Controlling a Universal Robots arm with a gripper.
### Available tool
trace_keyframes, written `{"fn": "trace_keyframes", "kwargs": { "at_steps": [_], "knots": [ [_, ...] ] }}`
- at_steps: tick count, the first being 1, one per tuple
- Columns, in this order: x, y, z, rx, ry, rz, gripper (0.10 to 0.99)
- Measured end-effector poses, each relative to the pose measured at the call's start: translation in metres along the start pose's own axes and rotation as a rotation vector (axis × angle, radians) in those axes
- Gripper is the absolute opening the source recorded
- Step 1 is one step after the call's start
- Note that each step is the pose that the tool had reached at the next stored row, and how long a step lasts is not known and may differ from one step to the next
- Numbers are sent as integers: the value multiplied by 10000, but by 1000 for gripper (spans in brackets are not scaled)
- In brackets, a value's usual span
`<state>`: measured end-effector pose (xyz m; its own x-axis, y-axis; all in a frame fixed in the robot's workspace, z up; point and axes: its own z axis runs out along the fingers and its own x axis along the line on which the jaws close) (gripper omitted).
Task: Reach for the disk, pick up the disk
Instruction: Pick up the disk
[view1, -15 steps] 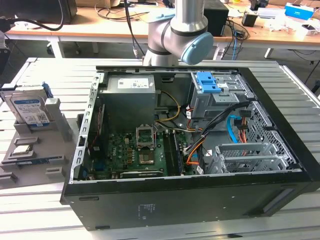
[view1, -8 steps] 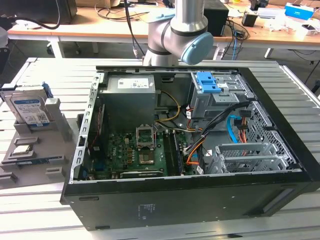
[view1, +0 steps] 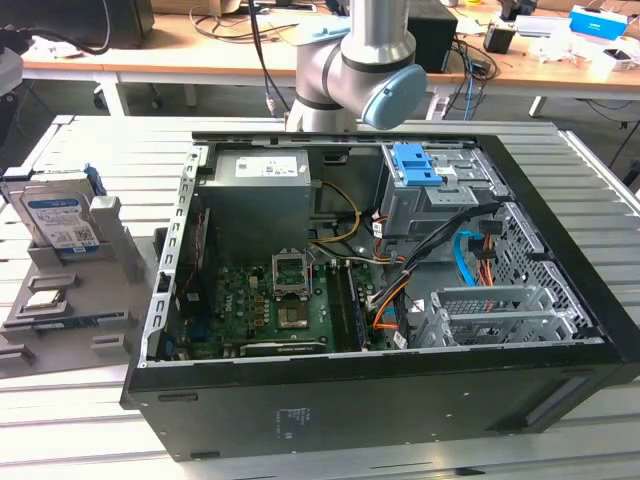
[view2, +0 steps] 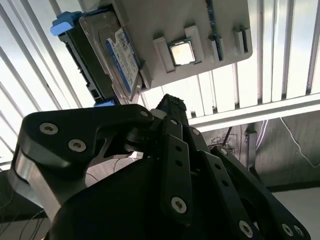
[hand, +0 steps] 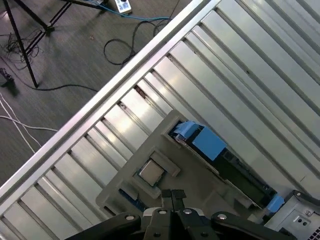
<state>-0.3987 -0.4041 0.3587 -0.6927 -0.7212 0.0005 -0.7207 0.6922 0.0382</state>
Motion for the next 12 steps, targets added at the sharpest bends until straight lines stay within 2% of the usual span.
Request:
{"fn": "trace_keyframes", "kwargs": {
  "at_steps": [12],
  "knots": [
    [0, 0, 0, 1, 70, -1802, 106]
  ]
}}
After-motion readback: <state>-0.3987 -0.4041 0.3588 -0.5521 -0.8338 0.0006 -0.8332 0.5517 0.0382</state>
